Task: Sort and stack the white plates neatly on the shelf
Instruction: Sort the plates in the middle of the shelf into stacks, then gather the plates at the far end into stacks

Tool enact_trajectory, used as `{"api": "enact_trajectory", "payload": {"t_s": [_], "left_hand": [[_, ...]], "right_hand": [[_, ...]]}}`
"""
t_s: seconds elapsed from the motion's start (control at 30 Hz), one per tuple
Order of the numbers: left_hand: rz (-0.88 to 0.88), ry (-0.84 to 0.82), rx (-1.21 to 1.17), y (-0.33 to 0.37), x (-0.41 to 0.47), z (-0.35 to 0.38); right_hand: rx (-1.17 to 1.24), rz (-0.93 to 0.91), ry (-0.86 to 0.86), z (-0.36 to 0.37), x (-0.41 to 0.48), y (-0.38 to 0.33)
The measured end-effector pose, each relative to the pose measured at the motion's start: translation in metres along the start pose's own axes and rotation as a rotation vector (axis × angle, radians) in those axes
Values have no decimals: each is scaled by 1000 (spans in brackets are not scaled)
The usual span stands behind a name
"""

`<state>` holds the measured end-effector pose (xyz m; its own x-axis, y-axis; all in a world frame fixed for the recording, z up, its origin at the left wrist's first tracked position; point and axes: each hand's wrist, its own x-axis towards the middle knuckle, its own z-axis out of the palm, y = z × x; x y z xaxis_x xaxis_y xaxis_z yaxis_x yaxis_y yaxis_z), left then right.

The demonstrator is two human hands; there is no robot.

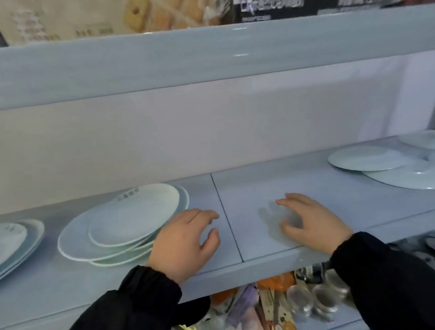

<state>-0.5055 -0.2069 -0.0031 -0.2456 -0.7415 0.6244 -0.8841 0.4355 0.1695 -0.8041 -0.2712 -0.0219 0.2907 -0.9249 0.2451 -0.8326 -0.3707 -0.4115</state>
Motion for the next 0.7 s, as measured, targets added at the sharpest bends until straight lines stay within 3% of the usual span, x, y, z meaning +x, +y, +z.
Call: {"api": "enact_trajectory", "payload": {"t_s": [0.23, 0.47, 0.7], "left_hand": [[70, -269, -36, 48, 76, 64], [105, -263, -130, 77, 140, 125], [94, -260, -234, 65, 144, 129]], "right_hand": [[11, 162, 112, -40, -10, 66], [20, 132, 242, -30, -5, 78], [-2, 110, 268, -29, -4, 82]]}}
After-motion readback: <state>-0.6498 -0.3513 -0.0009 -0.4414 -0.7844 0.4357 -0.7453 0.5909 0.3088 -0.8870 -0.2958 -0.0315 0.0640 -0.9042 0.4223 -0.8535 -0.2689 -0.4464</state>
